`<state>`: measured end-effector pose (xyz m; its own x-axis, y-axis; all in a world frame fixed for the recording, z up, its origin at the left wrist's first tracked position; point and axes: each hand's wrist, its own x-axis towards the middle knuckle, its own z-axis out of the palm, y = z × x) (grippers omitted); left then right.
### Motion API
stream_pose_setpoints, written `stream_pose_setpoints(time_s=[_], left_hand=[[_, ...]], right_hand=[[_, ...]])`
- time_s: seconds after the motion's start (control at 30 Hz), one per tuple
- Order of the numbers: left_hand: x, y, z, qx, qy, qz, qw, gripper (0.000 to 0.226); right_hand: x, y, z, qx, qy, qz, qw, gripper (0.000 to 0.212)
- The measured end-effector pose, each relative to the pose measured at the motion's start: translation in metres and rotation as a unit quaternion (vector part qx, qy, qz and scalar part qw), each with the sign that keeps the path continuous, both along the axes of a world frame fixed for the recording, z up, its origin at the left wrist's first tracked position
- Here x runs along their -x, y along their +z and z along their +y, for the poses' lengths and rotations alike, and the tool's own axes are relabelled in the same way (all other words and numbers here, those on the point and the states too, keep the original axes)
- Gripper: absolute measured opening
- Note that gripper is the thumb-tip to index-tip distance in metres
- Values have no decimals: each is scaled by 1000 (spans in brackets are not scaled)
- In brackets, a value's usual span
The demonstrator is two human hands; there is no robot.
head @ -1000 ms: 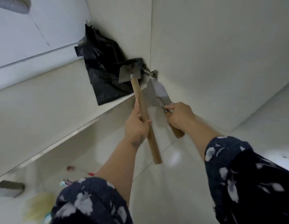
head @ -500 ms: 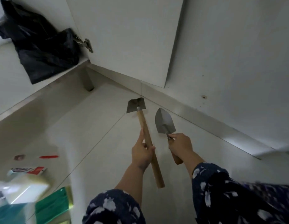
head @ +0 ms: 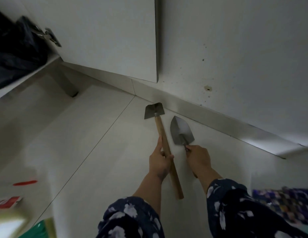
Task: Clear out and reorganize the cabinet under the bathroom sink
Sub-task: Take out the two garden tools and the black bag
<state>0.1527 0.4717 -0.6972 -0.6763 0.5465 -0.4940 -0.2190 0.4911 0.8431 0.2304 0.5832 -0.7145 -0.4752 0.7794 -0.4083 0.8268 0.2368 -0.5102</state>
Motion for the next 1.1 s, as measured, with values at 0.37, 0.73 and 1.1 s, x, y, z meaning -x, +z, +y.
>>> stream_pose_setpoints(time_s=[0.37, 0.73, 1.1], left_hand=[[25, -2, -4, 62, -71, 11, 996, 76], [137, 138, -106, 103, -21, 115, 988, 41], [310, 201, -231, 153, 140, 242, 948, 29]], right_hand=[[14, 19, 9, 6, 114, -100, 988, 42], [152, 191, -45, -34, 346, -124, 929, 56], [351, 255, -141, -106, 467, -11, 878, 46]])
